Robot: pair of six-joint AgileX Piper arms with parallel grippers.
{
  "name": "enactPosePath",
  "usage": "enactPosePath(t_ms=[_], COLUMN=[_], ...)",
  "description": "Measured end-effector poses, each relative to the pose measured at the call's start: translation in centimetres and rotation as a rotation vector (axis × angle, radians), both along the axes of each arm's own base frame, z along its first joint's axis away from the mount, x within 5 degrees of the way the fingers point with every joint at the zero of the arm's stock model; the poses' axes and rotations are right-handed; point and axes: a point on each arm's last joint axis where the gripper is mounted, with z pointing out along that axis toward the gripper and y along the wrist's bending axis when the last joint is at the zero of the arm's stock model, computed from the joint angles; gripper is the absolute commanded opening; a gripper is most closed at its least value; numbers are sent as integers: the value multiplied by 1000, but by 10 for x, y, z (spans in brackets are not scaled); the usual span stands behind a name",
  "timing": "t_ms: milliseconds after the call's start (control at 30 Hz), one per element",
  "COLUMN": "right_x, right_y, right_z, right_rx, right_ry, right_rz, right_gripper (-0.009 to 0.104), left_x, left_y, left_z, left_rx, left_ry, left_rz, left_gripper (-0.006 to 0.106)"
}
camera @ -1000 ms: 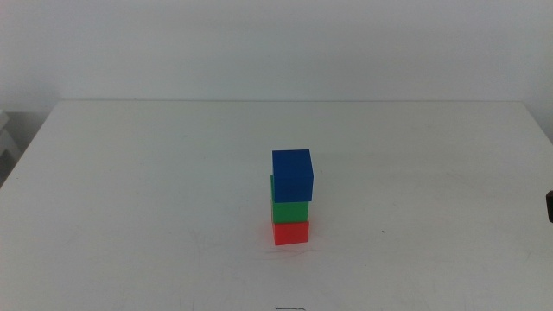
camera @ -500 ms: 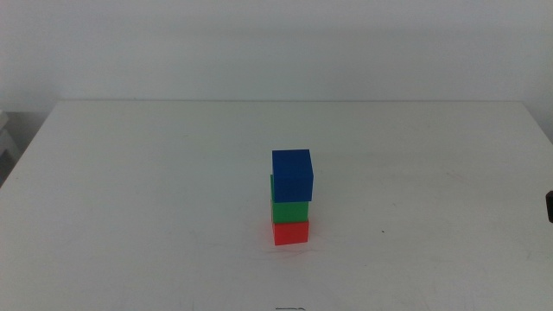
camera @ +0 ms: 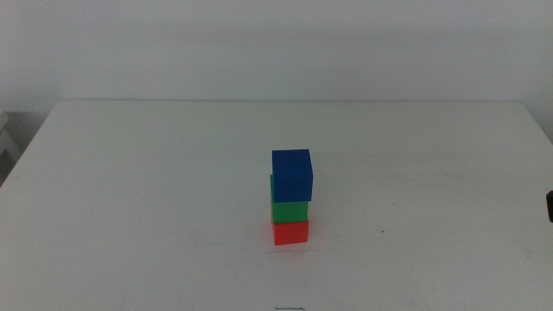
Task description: Stack red cubes first, then green, then blue cubes in a specific spot.
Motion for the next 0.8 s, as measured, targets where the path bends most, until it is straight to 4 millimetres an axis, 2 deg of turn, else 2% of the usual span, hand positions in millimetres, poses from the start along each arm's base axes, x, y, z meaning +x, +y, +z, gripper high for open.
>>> enactPosePath(t_ms=[133, 233, 467, 567, 800], right_x=[2, 8, 8, 2, -18], right_y=[-1, -3, -6, -16, -44], right_z=[-2, -8, -39, -63, -136], right_rx=[-19, -67, -30, 11, -8], right_ry=[-15, -75, -174, -164, -123], right_rz=[-10, -38, -57, -118, -362], right_gripper=[79, 79, 79, 79, 79], left_x=[-21, -33, -59, -66, -79], left_y=[4, 8, 12, 11, 4], left_z=[-10, -28, -103, -140, -228], left_rx=[5, 38, 77, 70, -11], left_ry=[-83, -144, -180, -229, -337], left_rz=[-9, -5, -36, -70, -142], left_gripper=[94, 94, 94, 94, 94])
